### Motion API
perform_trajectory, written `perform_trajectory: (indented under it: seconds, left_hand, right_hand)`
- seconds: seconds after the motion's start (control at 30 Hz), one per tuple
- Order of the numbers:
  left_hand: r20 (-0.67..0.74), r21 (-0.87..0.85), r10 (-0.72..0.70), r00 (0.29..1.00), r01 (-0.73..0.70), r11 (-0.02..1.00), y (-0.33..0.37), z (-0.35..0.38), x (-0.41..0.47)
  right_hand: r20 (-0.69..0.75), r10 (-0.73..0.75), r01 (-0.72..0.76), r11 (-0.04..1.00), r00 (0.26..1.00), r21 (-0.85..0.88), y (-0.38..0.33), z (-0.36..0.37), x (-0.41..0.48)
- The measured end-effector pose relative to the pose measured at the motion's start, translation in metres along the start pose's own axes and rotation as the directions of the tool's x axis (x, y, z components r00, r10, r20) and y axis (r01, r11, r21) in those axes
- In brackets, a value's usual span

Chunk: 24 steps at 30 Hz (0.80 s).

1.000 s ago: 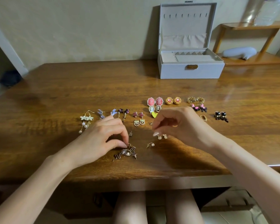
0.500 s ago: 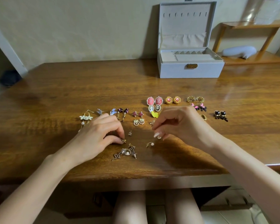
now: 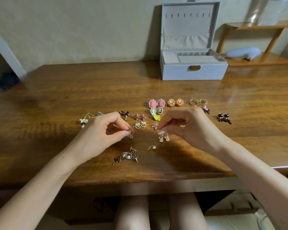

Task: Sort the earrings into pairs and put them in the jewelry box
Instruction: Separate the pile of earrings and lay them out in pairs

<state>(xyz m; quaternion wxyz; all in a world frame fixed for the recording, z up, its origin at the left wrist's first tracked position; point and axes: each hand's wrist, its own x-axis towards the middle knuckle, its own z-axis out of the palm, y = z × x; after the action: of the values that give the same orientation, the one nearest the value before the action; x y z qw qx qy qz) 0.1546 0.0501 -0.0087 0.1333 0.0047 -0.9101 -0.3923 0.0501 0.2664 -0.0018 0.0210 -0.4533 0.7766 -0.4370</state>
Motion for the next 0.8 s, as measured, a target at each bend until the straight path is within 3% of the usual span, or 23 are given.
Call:
perform_trajectory:
  seconds: [0.23, 0.43, 0.8]
  left_hand:
    - [0.075, -0.044, 0.044, 0.996, -0.041, 0.998, 0.017, 0.012, 0.007]
    - [0.025, -0.102, 0.033, 0.999, -0.030, 0.994, 0.030, 0.027, 0.021]
    - [0.056, -0.040, 0.160, 0.986, -0.158, 0.987, 0.059, 0.061, 0.038]
  right_hand:
    - [-0.051, 0.020, -0.019, 1.000, 0.998, 0.017, 0.002, -0.009, -0.004]
    - [-0.127, 0.075, -0.072, 0.997, 0.989, 0.034, 0.012, -0.027, -0.013]
    - [-0.224, 0.127, -0.156, 0.981, 0.966, -0.117, 0.031, -0.062, -0.044]
